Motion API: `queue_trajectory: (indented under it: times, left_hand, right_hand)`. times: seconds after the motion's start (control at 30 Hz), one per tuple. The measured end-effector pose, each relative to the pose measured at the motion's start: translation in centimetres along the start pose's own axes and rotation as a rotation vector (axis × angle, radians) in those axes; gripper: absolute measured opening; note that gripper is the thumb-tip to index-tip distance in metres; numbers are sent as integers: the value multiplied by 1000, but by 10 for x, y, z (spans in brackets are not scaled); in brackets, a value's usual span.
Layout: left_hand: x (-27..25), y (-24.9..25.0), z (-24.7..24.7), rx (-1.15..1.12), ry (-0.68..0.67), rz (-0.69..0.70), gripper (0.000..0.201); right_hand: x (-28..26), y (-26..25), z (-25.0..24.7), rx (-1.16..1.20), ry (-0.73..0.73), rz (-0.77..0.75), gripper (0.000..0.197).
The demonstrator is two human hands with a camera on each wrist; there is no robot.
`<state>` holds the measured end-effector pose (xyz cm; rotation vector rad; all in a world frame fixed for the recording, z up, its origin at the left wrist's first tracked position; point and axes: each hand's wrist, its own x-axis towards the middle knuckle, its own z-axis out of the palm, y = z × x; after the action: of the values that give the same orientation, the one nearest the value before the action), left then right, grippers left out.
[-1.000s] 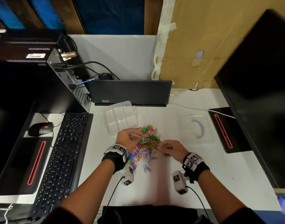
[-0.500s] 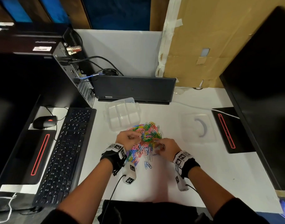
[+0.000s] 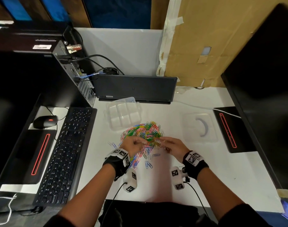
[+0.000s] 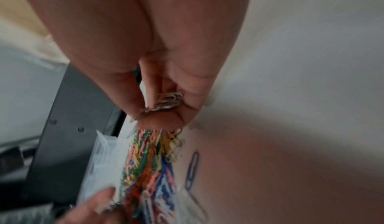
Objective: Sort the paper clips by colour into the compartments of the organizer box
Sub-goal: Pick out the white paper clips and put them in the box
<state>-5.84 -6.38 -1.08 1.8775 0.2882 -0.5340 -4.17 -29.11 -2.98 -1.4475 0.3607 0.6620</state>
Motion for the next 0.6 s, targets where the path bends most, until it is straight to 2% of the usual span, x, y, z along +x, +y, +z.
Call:
queue_trajectory:
  times: [0.1, 0.23, 0.33, 0.43, 0.5, 0.6]
  left_hand:
    - [-8, -3, 14, 259, -3, 45, 19]
    - [-12, -8, 26, 462, 39, 107, 17]
    - [-12, -8, 28, 564, 25, 105, 15]
    - [-14, -2, 31, 665, 13, 69, 38]
    - [-12, 0, 34, 733, 13, 28, 44]
    - [-9, 2, 39, 724, 41, 20, 29]
  right_hand:
    - [-9, -4, 2, 328, -95, 160, 28]
    - [-15, -7, 5, 548, -142, 244, 28]
    - [-16, -7, 6, 552, -153, 269, 19]
    - [-13, -4, 6, 488, -163, 242, 23]
    - [-12, -4, 8, 460, -161, 226, 23]
    - [-12, -5, 9, 372, -157, 188, 16]
